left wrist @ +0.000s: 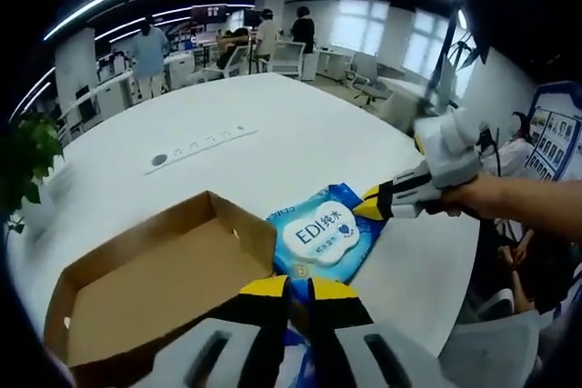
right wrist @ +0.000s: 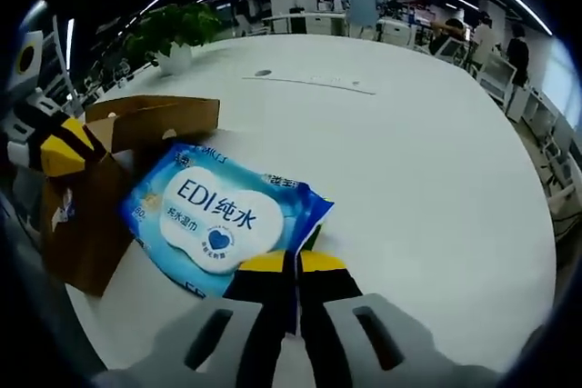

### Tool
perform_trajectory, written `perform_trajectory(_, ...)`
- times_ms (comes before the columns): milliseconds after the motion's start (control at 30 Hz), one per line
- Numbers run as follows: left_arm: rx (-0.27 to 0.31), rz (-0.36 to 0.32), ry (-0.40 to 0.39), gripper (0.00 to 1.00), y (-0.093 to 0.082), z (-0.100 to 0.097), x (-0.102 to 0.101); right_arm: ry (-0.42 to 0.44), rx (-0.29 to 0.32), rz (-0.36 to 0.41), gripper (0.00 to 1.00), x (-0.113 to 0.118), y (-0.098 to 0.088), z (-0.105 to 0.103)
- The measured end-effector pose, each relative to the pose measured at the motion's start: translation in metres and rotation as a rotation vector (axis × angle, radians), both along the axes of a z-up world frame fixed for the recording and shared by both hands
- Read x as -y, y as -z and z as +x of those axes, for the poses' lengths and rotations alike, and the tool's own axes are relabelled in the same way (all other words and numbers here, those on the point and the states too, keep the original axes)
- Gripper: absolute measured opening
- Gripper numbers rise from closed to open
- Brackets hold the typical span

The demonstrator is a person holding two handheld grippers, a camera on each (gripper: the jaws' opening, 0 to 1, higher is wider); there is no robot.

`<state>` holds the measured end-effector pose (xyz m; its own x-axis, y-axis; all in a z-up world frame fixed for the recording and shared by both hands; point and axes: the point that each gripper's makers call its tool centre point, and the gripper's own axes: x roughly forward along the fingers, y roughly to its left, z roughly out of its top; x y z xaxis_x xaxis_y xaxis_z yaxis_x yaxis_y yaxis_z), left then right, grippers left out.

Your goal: Operate the shoe box by opening the lid, removing the specified soft item, and placing it in the target area until the item is outside and the box remains undamaged.

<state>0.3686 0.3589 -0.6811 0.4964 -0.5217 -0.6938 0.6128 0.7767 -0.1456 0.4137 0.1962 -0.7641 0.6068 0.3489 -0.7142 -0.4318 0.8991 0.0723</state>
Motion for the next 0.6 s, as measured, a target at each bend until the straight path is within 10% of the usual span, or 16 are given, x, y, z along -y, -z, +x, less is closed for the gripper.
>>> perform_trajectory(600, 0.012, -0.004, -0.002, 0.18, -0.007, -0.008, -0.03, -0.007, 0.026, 0.016, 0.14, 0.0, -0.024, -0.009)
